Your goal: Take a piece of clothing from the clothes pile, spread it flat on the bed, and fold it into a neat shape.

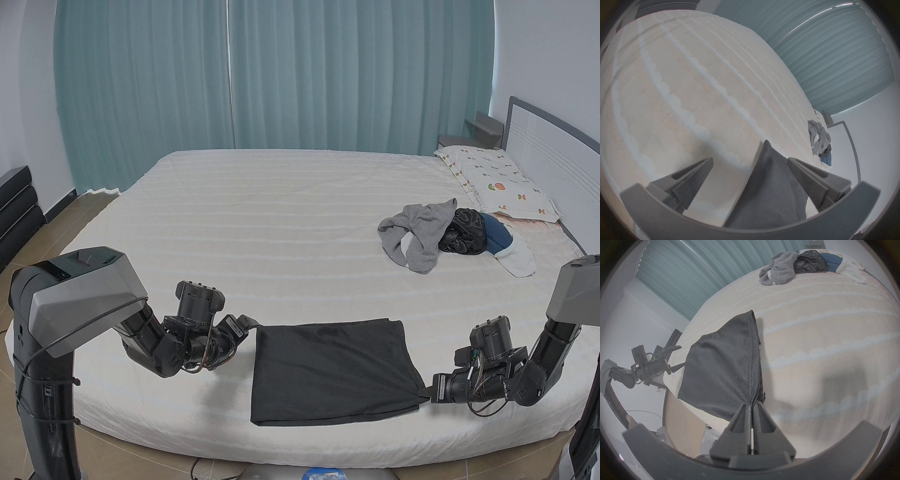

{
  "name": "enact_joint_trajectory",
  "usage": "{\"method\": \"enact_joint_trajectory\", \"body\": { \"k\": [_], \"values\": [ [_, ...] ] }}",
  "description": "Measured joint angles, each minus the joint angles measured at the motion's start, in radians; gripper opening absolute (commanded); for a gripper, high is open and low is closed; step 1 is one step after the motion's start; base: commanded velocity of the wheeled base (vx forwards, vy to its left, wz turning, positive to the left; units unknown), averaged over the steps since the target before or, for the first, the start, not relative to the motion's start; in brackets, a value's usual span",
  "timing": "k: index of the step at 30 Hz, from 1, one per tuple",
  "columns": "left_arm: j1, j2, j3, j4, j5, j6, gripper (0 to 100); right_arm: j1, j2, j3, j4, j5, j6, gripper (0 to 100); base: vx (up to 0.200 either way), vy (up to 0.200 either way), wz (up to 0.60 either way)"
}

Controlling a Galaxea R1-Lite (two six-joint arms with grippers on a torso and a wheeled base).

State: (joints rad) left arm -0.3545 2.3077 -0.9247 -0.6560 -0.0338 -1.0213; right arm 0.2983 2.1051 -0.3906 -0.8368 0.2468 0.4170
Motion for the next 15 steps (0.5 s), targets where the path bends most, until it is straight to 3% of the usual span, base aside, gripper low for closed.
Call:
{"method": "enact_joint_trajectory", "body": {
  "k": [7, 15],
  "values": [
    [0.000, 0.000, -0.002, 0.000, 0.000, 0.000, 100, -0.006, 0.001, -0.044, -0.011, 0.005, 0.038, 100, 0.000, 0.000, 0.00],
    [0.000, 0.000, -0.002, 0.000, 0.000, 0.000, 100, -0.012, 0.058, -0.276, -0.015, 0.011, 0.218, 100, 0.000, 0.000, 0.00]
  ]
}}
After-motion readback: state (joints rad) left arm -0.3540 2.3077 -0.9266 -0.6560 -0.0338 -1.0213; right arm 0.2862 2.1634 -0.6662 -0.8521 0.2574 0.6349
